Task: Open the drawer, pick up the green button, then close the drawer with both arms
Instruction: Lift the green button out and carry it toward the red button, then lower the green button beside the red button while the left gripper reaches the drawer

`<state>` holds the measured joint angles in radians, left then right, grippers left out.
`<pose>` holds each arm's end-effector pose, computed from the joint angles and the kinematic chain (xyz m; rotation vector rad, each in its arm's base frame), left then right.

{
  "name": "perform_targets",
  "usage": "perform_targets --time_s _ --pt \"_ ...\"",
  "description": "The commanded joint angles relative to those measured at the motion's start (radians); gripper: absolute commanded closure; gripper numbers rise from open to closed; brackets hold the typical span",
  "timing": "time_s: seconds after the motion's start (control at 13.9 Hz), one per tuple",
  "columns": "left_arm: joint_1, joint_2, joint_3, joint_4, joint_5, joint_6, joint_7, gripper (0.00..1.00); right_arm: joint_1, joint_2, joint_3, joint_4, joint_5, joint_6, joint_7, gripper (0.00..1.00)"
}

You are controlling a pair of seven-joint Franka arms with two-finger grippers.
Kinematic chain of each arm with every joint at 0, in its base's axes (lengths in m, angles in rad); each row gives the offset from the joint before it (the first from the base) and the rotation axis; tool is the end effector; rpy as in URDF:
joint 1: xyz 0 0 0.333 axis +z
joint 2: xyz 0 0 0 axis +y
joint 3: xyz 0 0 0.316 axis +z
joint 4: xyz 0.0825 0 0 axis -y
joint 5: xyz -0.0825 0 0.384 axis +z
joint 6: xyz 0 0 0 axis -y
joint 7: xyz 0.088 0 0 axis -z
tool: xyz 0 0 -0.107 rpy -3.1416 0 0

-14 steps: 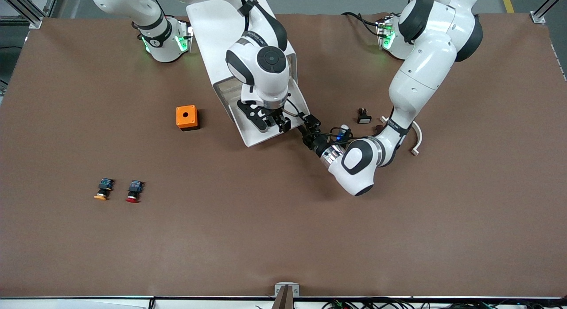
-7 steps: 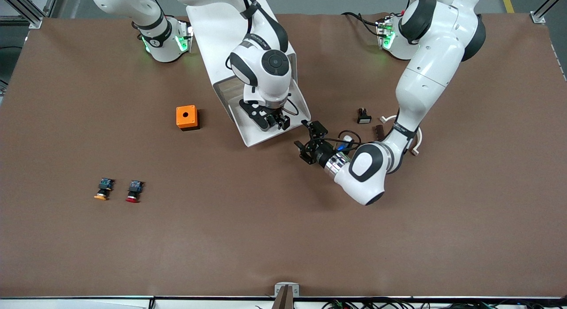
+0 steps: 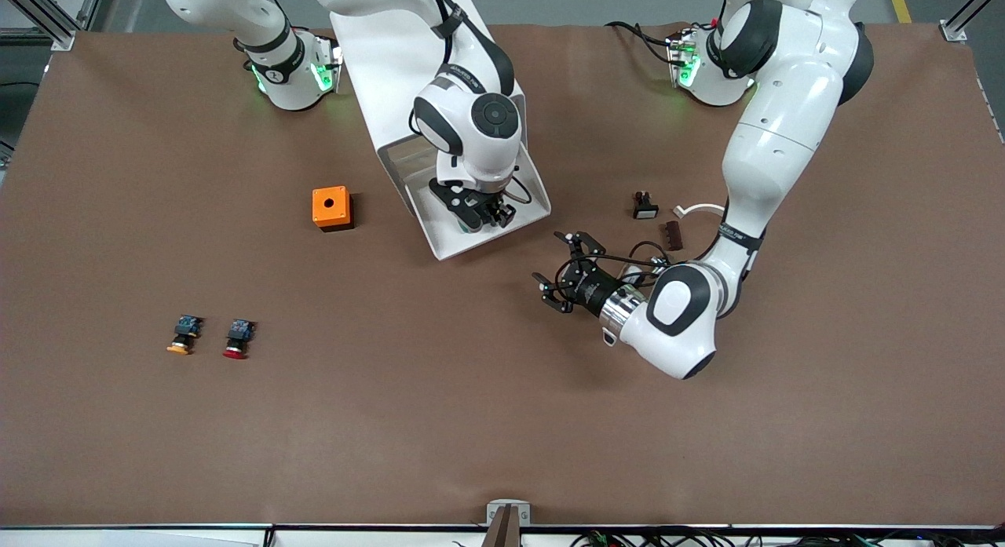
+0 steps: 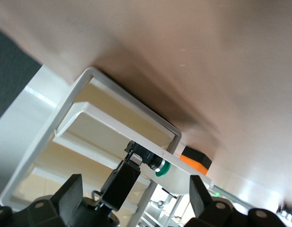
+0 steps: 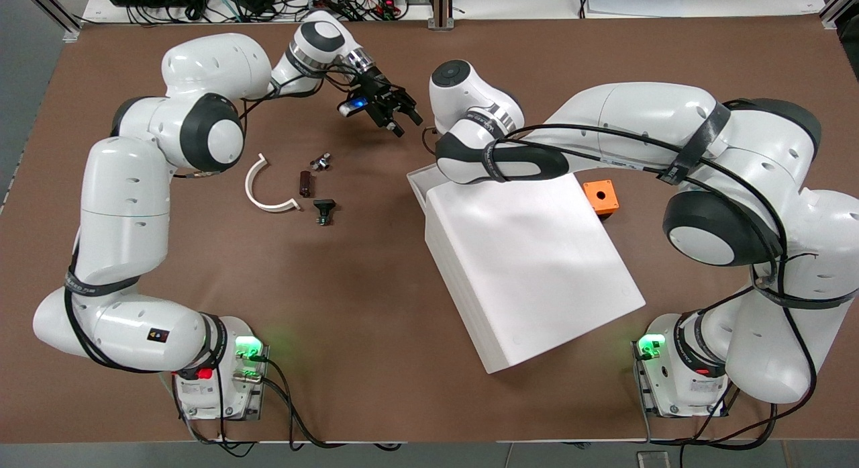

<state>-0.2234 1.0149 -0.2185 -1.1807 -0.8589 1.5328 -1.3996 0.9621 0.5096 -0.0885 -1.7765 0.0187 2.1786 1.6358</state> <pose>0.6220 -0.3385 0.1902 1.9835 1.4768 -1.6731 0.4111 0.4987 0.2643 2.8134 -1.1315 -0.0080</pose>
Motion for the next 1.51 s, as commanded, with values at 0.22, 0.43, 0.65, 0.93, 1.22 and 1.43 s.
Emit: perform_targets --time_s 0.22,0.43,0.65,0.93,1.22,1.43 --pt "-0.051 -0.122 0.027 -0.011 0.188 0.191 0.22 0.01 0.0 -0.013 -0.007 0.023 0.043 -0.014 -0.03 1.0" --pt "-0.08 -0.171 0.027 -0.013 0.296 0.279 0.258 0.01 -0.049 -0.032 -0.007 0.113 0.044 -0.141 -0.129 1.0" --pt "-0.1 -0.186 0.025 -0.013 0.391 0.329 0.263 0.01 -0.176 -0.078 -0.008 0.157 0.044 -0.252 -0.385 1.0" --pt "-0.12 -0.191 0.03 -0.017 0.419 0.355 0.264 0.01 -0.396 -0.102 -0.011 0.149 0.043 -0.283 -0.814 1.0" --pt "-0.137 -0.191 0.024 -0.02 0.497 0.391 0.271 0.01 -0.597 -0.092 -0.013 0.071 0.043 -0.159 -1.263 1.0" --pt "-0.204 -0.19 0.022 -0.024 0.677 0.409 0.268 0.01 -0.67 -0.088 -0.011 -0.036 0.043 -0.006 -1.439 1.0"
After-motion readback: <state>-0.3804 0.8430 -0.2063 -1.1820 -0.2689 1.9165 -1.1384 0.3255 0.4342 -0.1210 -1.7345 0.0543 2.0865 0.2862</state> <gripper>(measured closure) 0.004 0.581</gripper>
